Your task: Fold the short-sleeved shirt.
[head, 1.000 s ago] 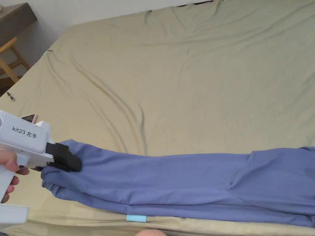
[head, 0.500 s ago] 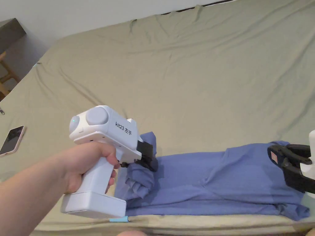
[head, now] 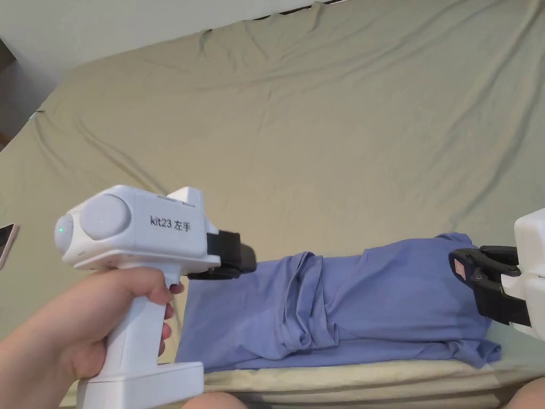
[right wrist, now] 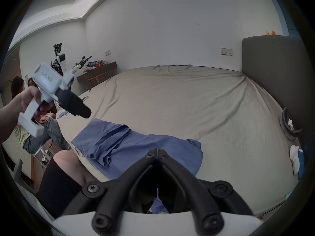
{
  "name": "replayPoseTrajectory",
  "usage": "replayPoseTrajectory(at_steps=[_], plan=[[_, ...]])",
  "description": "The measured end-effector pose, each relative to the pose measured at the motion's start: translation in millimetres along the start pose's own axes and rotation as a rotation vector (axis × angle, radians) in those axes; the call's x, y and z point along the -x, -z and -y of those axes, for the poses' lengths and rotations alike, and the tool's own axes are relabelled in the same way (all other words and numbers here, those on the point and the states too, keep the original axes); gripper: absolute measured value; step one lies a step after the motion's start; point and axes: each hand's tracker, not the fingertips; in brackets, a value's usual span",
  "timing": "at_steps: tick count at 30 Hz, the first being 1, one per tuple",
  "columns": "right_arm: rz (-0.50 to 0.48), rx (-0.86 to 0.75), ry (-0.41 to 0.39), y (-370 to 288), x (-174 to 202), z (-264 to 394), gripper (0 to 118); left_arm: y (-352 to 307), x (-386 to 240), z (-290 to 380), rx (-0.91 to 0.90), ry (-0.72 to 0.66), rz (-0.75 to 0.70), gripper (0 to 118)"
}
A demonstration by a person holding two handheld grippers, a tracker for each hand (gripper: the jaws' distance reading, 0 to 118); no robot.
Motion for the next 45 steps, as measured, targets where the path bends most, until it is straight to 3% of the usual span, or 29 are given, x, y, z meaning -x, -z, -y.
replayPoseTrajectory(at_steps=[2,7,13,18,23,25,26,27,28,29,30,31,35,37,39,40,41,42,43,45], plan=[[-0.001,0.002,-0.009,-4.1,14.2,-5.2,0,28.8,0.7,15.8,0.096,0.087,-0.116,0],[0.008,0.005,-0.018,-1.8,22.0,-10.4,0,90.9,-21.3,34.3,0.149,0.050,-0.055,0],[0.004,-0.002,-0.055,0.1,30.8,-15.2,0,106.2,-78.1,55.2,0.139,0.253,-0.070,0],[-0.016,0.016,-0.078,1.8,37.3,-9.5,0,46.7,-29.9,35.3,0.049,0.053,0.141,0],[-0.022,0.023,-0.081,-8.9,38.9,1.4,0,-28.1,87.2,32.2,-0.123,-0.115,0.295,0],[-0.019,0.028,-0.045,-14.4,33.7,8.0,0,-30.2,142.3,37.2,-0.144,-0.198,0.387,0],[-0.007,0.031,-0.015,-18.2,30.7,10.6,0,-24.0,170.5,41.5,-0.101,-0.291,0.438,11],[0.013,0.033,0.014,-21.4,27.6,12.8,0,-18.5,184.9,47.6,-0.079,-0.363,0.484,33],[0.045,0.033,0.037,-25.4,24.3,15.4,0,-9.1,204.6,55.2,-0.076,-0.407,0.538,60],[0.073,0.035,0.049,-29.6,21.3,18.2,0,3.4,217.1,65.3,-0.068,-0.446,0.556,95],[0.093,0.036,0.051,-33.1,19.2,20.5,0,13.2,227.3,71.9,-0.058,-0.475,0.577,110],[0.109,0.039,0.055,-38.6,16.6,23.9,0,25.9,224.3,77.1,-0.041,-0.467,0.594,116],[0.163,0.071,0.112,-48.6,3.6,35.2,0,77.9,215.2,82.4,0.033,-0.475,0.676,116],[0.190,0.078,0.130,-48.8,-2.1,38.0,0,83.9,208.7,78.9,-0.113,-0.443,0.865,114],[0.185,0.075,0.139,-48.2,-6.3,38.0,0,104.1,199.4,71.4,-0.023,-0.526,0.850,111],[0.183,0.072,0.143,-47.4,-8.1,37.1,0,111.1,192.0,70.7,-0.001,-0.531,0.863,100],[0.179,0.071,0.143,-46.1,-9.4,35.9,0,119.3,182.8,70.4,0.055,-0.469,0.795,78],[0.179,0.070,0.140,-44.9,-10.5,34.6,0,125.3,174.1,72.2,0.080,-0.406,0.707,35],[0.179,0.068,0.135,-43.6,-11.5,33.1,0,128.1,170.9,71.5,0.073,-0.320,0.603,7],[0.175,0.064,0.123,-43.3,-12.1,31.9,0,118.1,174.2,63.2,0.053,-0.379,0.732,7]])
